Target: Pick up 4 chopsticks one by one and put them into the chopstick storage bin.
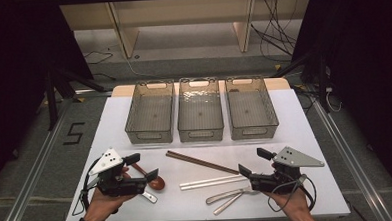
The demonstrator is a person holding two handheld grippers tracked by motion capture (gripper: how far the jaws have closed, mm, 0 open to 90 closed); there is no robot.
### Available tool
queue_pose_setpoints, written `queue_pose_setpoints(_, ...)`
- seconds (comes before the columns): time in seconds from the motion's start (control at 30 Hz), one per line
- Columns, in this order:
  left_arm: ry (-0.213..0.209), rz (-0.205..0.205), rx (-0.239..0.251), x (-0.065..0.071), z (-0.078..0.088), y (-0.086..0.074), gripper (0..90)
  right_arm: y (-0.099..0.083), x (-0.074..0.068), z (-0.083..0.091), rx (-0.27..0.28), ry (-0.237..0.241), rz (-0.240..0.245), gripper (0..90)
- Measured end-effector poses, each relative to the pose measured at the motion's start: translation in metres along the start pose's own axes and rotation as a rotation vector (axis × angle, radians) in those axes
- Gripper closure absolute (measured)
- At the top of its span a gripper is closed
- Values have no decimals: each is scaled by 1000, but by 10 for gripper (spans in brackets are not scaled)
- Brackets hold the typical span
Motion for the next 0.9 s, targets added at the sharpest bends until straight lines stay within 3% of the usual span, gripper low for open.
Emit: queue_pose_setpoints(0.9,24,-8,-19,-5,1,1,136,0,-1,-4,-43,10,22,204)
Point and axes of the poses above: each handheld gripper's, and its own axes: z roughly backward along the jaws, y roughly out of its top, x roughly to its right, the point moved 1 cm from there along -z, roughly forward along the jaws, and after that the axes turned 3 degrees about y, right-handed, at the moved point
